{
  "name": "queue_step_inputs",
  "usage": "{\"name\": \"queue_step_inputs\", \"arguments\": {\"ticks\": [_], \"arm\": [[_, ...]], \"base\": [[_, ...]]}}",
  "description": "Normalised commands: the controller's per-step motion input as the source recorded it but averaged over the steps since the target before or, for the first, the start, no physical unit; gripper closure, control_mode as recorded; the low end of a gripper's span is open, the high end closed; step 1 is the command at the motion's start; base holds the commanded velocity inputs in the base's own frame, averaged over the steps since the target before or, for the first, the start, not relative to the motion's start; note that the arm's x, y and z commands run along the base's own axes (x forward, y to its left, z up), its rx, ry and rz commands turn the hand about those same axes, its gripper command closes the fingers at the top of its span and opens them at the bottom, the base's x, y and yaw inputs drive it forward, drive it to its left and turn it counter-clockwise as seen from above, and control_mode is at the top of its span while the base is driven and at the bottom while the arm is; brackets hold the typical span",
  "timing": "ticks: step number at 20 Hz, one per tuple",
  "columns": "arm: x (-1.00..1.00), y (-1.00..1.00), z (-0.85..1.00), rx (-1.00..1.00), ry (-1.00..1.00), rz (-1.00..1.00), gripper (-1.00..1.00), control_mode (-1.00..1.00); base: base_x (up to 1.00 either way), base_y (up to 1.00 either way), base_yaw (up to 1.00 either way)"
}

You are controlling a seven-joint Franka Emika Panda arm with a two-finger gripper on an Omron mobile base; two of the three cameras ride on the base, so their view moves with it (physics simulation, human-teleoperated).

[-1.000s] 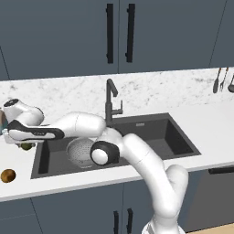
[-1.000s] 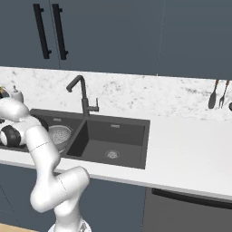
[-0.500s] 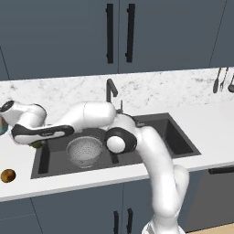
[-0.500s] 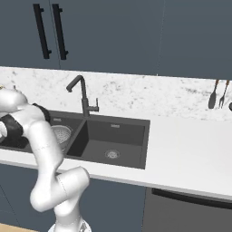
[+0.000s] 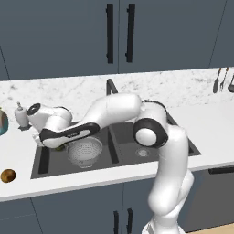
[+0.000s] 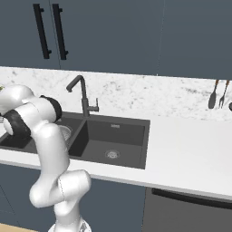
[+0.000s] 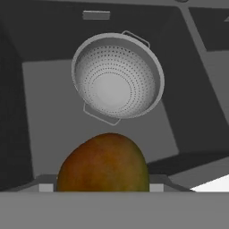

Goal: Put the colander in the sink, put the pear, mango in the colander, and turn on the sink faucet and pour water over the colander.

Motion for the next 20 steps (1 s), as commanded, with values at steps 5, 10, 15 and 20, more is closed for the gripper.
{"name": "queue_step_inputs", "arguments": {"ticks": [5,10,15,20], "arm": [[-0.02,-0.94,-0.01,0.00,0.00,0.00,1.00,-1.00],[0.15,-0.60,-0.32,0.00,0.14,0.00,1.00,-1.00],[0.67,-0.41,-0.25,0.00,0.37,0.00,1.00,-1.00],[0.64,-0.39,-0.13,0.00,0.26,0.02,1.00,-1.00]], "base": [[0.00,0.00,0.00],[0.00,0.00,0.00],[0.00,0.00,0.00],[0.00,0.00,0.00]]}}
